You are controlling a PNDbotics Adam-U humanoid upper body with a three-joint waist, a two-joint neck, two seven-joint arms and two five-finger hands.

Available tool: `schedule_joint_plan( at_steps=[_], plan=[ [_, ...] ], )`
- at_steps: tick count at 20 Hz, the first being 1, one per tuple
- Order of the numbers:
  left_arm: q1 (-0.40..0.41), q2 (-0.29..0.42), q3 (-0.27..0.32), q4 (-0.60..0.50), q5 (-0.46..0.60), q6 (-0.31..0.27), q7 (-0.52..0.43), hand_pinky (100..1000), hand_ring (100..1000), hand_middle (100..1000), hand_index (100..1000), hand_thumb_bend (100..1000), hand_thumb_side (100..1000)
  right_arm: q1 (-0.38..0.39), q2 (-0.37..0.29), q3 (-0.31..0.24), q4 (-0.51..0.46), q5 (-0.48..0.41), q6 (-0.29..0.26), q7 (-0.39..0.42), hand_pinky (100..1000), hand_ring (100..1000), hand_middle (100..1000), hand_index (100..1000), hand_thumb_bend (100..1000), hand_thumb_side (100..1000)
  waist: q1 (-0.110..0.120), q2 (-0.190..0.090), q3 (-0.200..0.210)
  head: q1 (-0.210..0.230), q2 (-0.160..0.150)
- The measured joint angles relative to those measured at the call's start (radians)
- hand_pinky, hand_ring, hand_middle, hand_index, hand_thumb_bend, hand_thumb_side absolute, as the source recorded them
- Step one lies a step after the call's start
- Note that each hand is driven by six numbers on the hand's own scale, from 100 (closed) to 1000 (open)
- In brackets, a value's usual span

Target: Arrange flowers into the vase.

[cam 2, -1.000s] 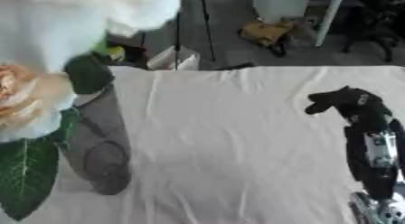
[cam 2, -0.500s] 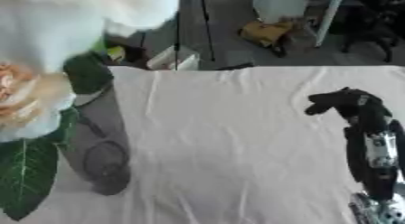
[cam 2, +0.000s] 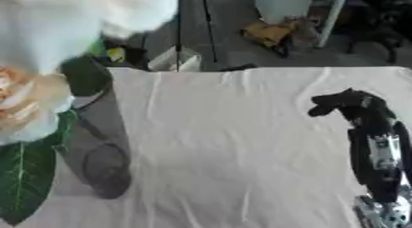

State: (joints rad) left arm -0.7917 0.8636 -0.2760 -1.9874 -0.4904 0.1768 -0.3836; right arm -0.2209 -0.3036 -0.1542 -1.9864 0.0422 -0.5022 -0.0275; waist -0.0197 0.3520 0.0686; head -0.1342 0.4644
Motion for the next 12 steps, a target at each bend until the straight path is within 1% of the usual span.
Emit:
schedule_joint_plan(
  at_steps=[4, 12],
  plan=[
    [0.032, 0.017, 0.012, 0.000, 0.000, -0.011, 0.013, 917, 919, 968, 1000, 1000, 1000, 0.000, 0.000, -0.001, 0.000, 0.000, -0.002, -0.003, 689, 525, 474, 670, 100, 1000, 0.000, 0.000, 0.000, -0.001, 0.000],
    [0.095, 0.034, 0.053, 0.000, 0.022, -0.027, 0.073, 901, 906, 956, 1000, 1000, 1000, 0.000, 0.000, -0.006, 0.000, 0.000, -0.006, -0.011, 688, 526, 475, 670, 100, 1000, 0.000, 0.000, 0.010, -0.010, 0.000]
  ],
)
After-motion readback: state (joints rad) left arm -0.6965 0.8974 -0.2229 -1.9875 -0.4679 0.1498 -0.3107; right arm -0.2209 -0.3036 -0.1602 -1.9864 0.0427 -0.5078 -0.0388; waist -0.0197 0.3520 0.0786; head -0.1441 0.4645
